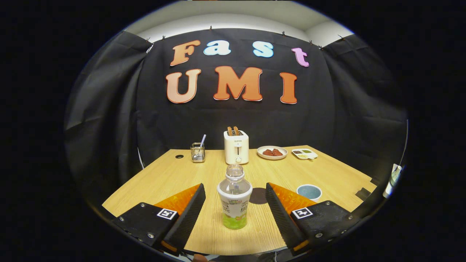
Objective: Take the bottle from table, then pour the juice into the cup, finally place the bottle on the coaster
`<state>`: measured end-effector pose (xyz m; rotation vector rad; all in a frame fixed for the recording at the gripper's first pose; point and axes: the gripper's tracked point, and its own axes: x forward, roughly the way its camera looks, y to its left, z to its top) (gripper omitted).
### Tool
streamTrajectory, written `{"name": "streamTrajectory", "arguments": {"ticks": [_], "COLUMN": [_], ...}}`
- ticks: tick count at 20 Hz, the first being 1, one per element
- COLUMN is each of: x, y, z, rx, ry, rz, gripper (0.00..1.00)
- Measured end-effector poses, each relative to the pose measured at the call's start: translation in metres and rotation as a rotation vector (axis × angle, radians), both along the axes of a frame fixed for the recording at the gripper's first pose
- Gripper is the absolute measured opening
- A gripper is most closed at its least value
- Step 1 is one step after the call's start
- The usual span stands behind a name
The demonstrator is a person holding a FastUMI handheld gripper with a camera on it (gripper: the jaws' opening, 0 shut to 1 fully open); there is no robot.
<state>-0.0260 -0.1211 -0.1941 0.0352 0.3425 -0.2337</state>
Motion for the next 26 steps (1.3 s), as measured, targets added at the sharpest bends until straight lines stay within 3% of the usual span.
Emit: {"name": "streamTrajectory", "arguments": {"ticks": [22, 24, 26], "x": [0.039, 0.043, 0.046], "y": [-0.016, -0.011, -0.004], "z": [-0.082, -0.083, -0.087], "rx": [-0.019, -0.019, -0.037], "ry": [0.134, 0.124, 0.120], "rz": [-0.029, -0.021, 0.003], "gripper": [0.99, 0.97, 0.83]}}
